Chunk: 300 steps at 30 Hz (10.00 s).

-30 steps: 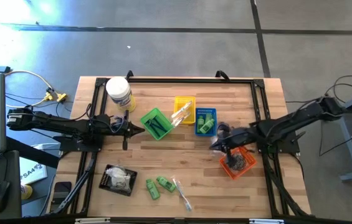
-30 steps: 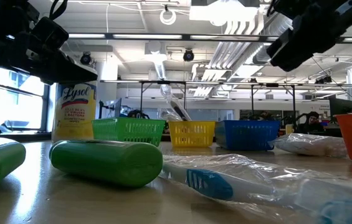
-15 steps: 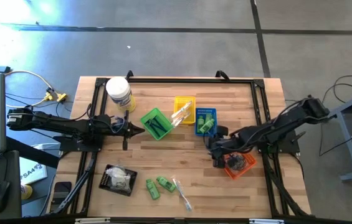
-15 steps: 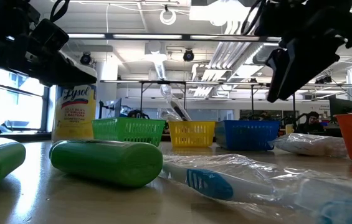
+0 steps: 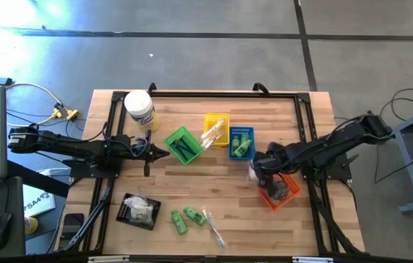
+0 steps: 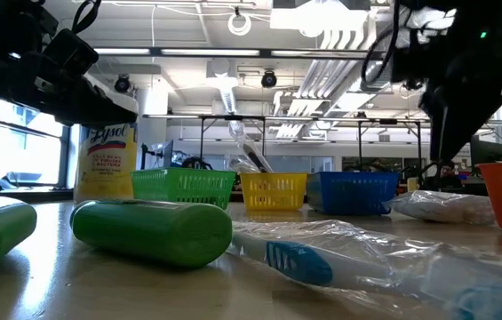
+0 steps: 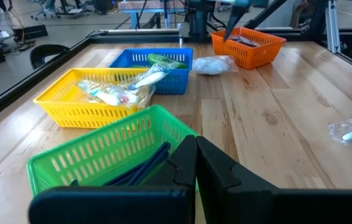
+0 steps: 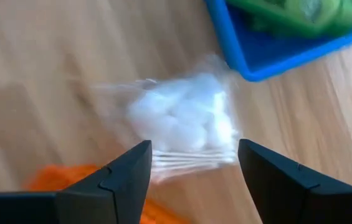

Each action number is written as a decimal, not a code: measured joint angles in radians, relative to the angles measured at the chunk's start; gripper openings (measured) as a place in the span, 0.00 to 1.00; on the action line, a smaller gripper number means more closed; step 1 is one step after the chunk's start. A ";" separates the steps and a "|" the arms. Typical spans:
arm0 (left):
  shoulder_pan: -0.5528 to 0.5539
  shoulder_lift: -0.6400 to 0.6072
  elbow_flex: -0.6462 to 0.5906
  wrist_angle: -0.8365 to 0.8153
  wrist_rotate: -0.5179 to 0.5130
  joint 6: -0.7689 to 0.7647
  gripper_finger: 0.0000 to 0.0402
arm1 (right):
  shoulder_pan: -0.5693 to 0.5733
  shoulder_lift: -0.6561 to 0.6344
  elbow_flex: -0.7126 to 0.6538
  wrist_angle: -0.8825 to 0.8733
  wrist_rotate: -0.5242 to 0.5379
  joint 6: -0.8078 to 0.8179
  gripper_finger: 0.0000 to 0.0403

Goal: Pick & Place Travel size toiletries
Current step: Put the cotton pack into the black basket

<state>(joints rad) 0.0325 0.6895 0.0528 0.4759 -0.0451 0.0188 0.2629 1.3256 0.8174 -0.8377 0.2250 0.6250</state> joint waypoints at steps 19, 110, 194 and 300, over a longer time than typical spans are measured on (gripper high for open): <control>0.000 0.000 0.000 -0.009 -0.001 0.002 0.00 | -0.172 0.099 -0.050 0.173 -0.244 -0.157 0.58; -0.242 0.855 1.015 -0.297 0.013 0.691 0.68 | -0.199 -0.025 0.027 0.819 -0.697 -0.488 0.00; -0.292 0.163 0.828 -0.656 0.117 0.396 0.00 | -0.160 -1.301 -0.722 0.967 -0.252 -0.567 0.00; -0.964 0.763 1.127 -1.743 -0.126 -1.438 0.54 | -0.160 -1.314 -0.812 0.969 -0.201 -0.520 0.01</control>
<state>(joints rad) -0.9315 1.4524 1.1797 -1.2669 -0.1707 -1.4191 0.1029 0.0120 0.0055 0.1318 0.0237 0.1047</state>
